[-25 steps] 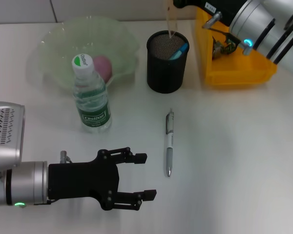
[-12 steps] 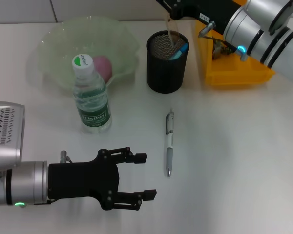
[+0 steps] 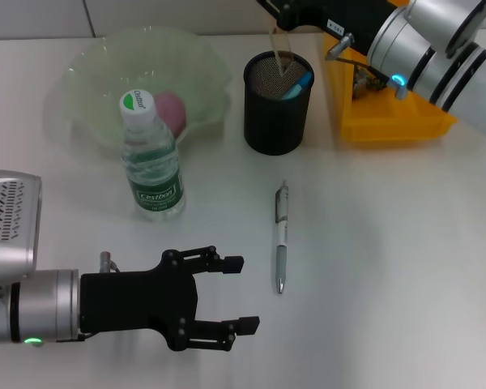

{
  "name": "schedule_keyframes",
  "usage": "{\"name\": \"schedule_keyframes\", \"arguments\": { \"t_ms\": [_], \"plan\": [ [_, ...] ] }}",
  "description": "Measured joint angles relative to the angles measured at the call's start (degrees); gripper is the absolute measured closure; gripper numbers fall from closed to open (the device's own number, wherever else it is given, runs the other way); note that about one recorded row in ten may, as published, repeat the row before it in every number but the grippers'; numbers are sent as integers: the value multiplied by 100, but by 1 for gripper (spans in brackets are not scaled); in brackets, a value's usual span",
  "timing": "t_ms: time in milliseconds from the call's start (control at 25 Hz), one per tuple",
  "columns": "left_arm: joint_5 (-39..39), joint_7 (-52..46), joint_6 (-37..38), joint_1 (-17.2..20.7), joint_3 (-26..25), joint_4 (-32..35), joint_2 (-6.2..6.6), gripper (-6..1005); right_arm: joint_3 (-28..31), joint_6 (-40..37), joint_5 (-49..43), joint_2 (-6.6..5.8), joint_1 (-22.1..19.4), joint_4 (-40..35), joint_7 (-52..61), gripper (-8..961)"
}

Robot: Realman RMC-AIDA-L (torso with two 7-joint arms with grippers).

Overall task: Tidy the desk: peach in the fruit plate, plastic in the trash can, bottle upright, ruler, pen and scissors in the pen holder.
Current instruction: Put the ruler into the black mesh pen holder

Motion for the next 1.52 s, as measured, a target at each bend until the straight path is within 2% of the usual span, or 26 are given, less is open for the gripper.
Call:
{"name": "schedule_keyframes", "arguments": {
  "t_ms": [640,1520],
  "plan": [
    [0,73,29,-1,0,-38,0,167,-298,-23,-42,0,138,33,-338,562],
    [0,73,46,0,-2,-37,0,167,-226,80,115,-1,82,-12,-278,560]
  ]
}}
